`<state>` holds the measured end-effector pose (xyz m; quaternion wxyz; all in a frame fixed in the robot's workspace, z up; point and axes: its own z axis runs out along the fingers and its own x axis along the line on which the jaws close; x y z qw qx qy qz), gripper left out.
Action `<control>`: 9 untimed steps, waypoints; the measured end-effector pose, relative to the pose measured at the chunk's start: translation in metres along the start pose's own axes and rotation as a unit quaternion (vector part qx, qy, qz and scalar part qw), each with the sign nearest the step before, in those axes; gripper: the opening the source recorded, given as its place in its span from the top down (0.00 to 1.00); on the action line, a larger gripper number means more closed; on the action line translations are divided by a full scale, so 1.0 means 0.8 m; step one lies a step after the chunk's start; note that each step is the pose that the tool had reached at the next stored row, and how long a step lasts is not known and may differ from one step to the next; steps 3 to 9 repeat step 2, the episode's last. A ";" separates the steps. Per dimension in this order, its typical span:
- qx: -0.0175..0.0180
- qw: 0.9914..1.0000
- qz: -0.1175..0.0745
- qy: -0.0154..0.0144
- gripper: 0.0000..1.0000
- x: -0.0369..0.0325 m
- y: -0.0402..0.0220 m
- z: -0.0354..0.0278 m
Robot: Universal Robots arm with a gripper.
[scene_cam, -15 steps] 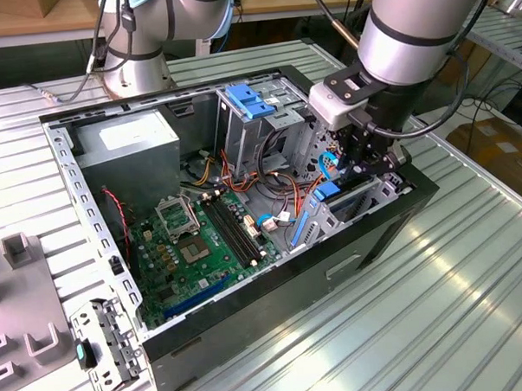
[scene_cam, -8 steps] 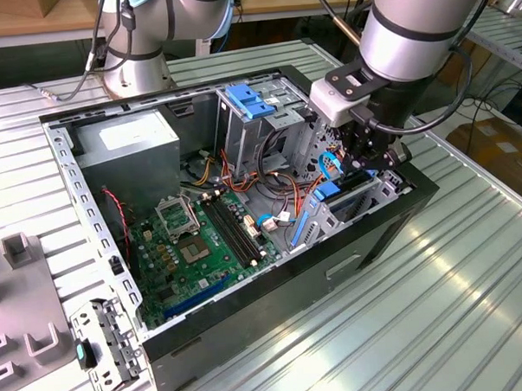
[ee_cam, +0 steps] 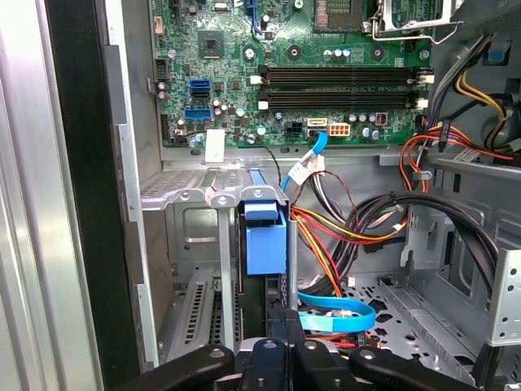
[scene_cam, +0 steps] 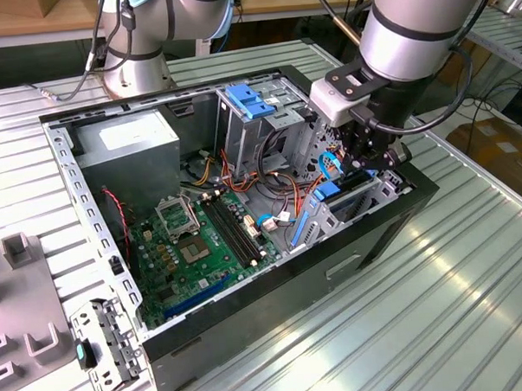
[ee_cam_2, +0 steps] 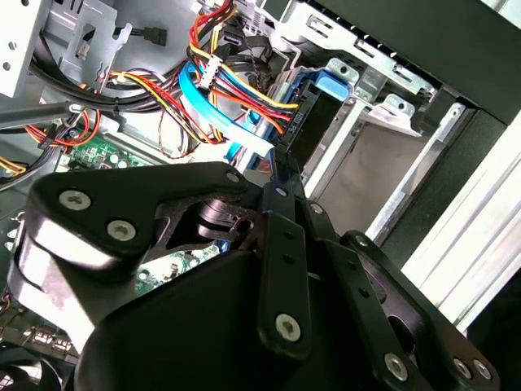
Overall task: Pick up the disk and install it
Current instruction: 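Insert the second disk wire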
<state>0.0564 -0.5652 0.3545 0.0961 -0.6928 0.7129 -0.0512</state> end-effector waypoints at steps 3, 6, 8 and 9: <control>0.000 1.000 0.000 0.000 0.89 0.0000 0.0000 0.0000; 0.000 1.000 0.000 0.000 0.89 0.0000 0.0000 0.0000; 0.000 1.000 0.000 0.000 0.89 0.0000 0.0000 0.0000; 0.000 1.000 0.000 0.000 0.89 0.0000 0.0000 0.0000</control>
